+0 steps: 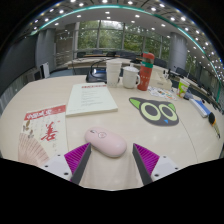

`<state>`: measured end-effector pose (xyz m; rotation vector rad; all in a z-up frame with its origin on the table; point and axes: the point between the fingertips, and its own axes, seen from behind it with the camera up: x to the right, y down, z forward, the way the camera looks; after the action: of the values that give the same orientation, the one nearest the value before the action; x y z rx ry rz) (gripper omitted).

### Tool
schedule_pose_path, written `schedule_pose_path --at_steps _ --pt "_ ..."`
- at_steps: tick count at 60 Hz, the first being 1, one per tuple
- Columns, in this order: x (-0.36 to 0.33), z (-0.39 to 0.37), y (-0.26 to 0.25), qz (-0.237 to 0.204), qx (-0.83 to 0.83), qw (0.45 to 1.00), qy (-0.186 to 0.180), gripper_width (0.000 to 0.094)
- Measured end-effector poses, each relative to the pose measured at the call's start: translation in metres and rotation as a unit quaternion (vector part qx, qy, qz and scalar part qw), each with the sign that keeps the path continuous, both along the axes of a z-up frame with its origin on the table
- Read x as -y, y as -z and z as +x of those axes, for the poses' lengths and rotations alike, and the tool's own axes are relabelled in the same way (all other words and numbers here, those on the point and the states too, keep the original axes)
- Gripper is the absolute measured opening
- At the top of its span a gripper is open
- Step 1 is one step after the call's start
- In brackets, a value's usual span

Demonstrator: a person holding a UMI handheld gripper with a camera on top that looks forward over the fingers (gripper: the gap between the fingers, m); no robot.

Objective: Arrange mouse

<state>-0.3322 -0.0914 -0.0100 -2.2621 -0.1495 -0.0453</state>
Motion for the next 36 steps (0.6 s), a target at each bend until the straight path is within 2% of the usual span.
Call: schedule_pose_path --at_steps 13,20,26,29,36 --pt "-0.044 0.002 0.001 -0.005 -0.004 1.000 -0.006 0.0851" --pt "-0.061 0.002 0.004 -0.008 -0.017 1.000 -0.013 0.0815" --pt "-0.071 -0.001 0.005 -0.006 -0.026 0.999 -0.021 0.0651" --pt "-0.073 -0.003 0.005 -0.005 -0.026 0.999 -0.027 0.0474" --pt "-0.072 -0.001 0.005 -0.006 -0.016 1.000 -0.026 0.0424"
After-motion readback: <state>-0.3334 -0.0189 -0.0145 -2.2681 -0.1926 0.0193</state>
